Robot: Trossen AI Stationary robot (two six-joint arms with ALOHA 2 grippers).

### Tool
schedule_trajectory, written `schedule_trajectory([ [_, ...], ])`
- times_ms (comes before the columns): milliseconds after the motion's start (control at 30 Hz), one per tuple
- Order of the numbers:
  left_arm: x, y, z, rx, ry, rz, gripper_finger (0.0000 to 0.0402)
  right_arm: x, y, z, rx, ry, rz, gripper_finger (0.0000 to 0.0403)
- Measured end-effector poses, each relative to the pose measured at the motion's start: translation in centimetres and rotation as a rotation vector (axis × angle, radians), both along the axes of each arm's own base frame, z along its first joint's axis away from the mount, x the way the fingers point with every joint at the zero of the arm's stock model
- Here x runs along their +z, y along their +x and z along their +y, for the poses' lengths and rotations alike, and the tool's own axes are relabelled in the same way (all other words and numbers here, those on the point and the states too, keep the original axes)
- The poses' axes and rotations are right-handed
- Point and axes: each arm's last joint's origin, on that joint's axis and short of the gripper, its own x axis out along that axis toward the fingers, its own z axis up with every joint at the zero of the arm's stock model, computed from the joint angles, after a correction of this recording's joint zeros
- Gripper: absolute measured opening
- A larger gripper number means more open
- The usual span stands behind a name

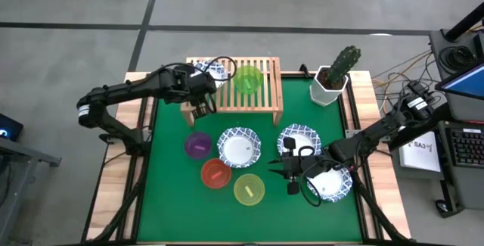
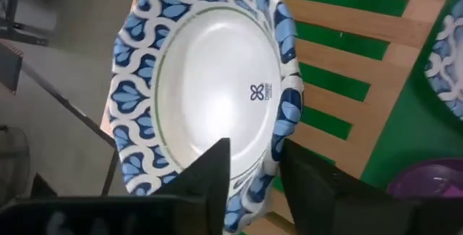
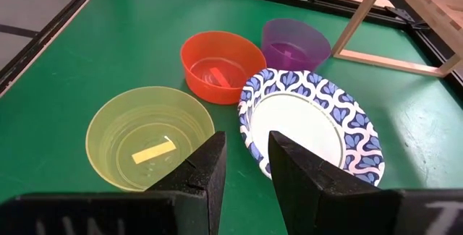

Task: Place and stack bowls onto a shelf
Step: Put the large blue patterned bowl on the shelf, then stack the small yellow bowl on top of the small green bowl on the shelf

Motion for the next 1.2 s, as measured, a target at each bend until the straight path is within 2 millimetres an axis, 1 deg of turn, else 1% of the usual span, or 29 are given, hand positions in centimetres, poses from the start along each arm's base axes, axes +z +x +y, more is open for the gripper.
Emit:
schedule_trajectory([
  [200, 0.4, -0.4, -1.0, -0.024, -0.081, -0.051, 0.0145, 0.0, 0.0, 0.0, 0.0, 0.0, 0.0, 0.0095],
  [300, 0.7, -0.5, -1.7, -0.021, -0.115, -0.085, 0.0152, 0.0, 0.0, 0.0, 0.0, 0.0, 0.0, 0.0095],
  [433, 1.1, -0.8, -3.0, -0.024, -0.132, -0.125, 0.0153, 0.0, 0.0, -0.1, -0.007, 0.009, 0.0, 0.0095],
  [533, 1.7, -1.1, -4.6, -0.043, -0.146, -0.179, 0.0153, 0.0, 0.0, -0.1, -0.014, 0.023, -0.001, 0.0095],
  [600, 2.2, -1.5, -6.0, -0.083, -0.157, -0.22, 0.0153, 0.0, 0.0, -0.1, -0.018, 0.031, -0.003, 0.0095],
  [767, 2.8, -2.4, -10.4, -0.261, -0.193, -0.398, 0.0153, 0.0, 0.0, 0.0, -0.038, 0.067, -0.003, 0.0095],
  [833, 2.5, -3.1, -12.2, -0.358, -0.209, -0.467, 0.0153, 0.0, 0.1, -0.1, -0.053, 0.089, -0.004, 0.0095],
  [900, 1.7, -3.8, -13.8, -0.445, -0.231, -0.53, 0.0153, 0.0, 0.1, -0.1, -0.071, 0.118, -0.006, 0.0095],
  [1000, 0.2, -4.7, -15.6, -0.54, -0.265, -0.633, 0.0153, 0.0, 0.1, -0.1, -0.093, 0.16, -0.006, 0.0095],
  [1100, -1.5, -5.3, -16.6, -0.601, -0.286, -0.719, 0.0153, 0.0, 0.1, -0.1, -0.121, 0.197, -0.011, 0.0095],
  [1200, -3.3, -5.8, -16.9, -0.643, -0.282, -0.741, 0.0153, 0.1, 0.1, -0.1, -0.162, 0.229, -0.028, 0.0095],
])
